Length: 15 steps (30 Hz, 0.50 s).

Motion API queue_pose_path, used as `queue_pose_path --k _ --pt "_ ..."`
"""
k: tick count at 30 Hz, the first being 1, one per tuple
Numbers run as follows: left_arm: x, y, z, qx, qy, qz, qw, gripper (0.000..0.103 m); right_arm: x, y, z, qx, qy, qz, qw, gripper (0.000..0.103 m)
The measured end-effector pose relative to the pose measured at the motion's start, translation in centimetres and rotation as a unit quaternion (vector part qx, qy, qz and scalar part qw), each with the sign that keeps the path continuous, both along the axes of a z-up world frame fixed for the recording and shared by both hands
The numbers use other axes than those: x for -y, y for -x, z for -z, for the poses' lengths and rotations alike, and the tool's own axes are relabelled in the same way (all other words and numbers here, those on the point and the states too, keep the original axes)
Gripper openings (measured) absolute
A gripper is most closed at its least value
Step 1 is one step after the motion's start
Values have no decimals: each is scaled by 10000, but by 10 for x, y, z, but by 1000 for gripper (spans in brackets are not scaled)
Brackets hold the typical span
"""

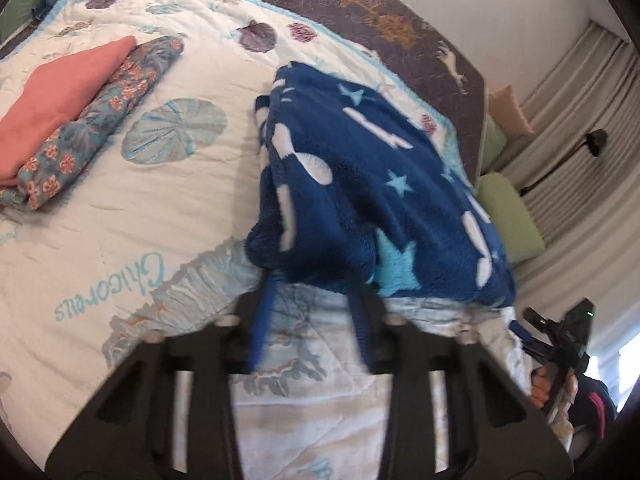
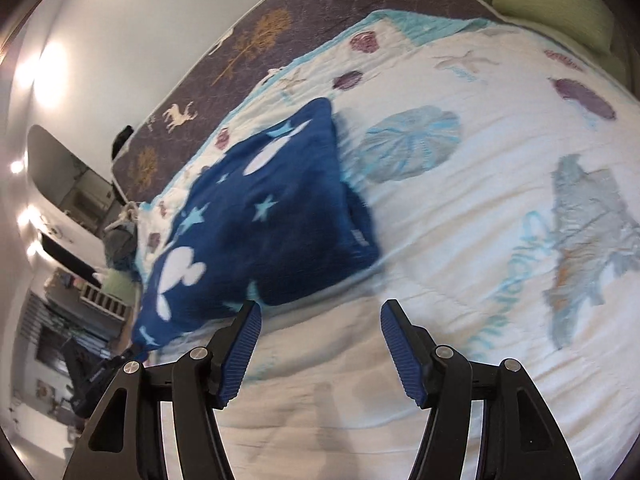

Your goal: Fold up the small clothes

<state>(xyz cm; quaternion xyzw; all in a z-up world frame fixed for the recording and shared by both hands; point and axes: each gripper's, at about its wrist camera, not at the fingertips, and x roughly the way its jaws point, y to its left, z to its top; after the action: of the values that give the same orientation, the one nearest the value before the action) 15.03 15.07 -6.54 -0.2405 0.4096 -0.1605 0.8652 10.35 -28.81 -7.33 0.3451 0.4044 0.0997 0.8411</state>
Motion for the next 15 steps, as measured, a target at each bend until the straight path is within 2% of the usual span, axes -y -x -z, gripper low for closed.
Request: queue_pose_path --k 1,3,4,6,8,9,10,12,13,14,15 --pt "-3 2 0 60 152 120 9998 13 -1 -3 3 -1 -170 -21 9999 65" --pt "-6 4 1 108 539 303 9980 6 -2 -15 13 -25 -748 152 9971 69" --pt "-5 5 0 119 538 244 9982 6 -1 -21 19 -103 -935 306 9951 69" --pt "-2 7 -1 155 280 53 9995 6 -3 -31 29 -290 -1164 640 9907 69" --pt "-3 11 -2 226 92 -175 9995 6 -7 -35 24 -209 -1061 787 9910 60" --pt "-4 10 -3 273 82 -146 9995 15 -9 -37 21 -183 -955 727 9926 46" --pt "-4 10 -3 332 133 -71 9993 35 -10 -38 19 -198 -865 677 9938 40" --pt "-2 7 -6 400 305 49 9987 60 -13 -39 18 -259 -666 606 9956 40" --pt "3 3 -8 456 249 79 9986 61 -14 -40 20 -308 -625 576 9959 41" --pt "10 0 -11 507 27 75 9987 61 -13 -40 23 -333 -636 563 9958 41" --pt "15 -4 -13 526 -189 85 9984 57 -13 -39 25 -326 -653 586 9956 41"
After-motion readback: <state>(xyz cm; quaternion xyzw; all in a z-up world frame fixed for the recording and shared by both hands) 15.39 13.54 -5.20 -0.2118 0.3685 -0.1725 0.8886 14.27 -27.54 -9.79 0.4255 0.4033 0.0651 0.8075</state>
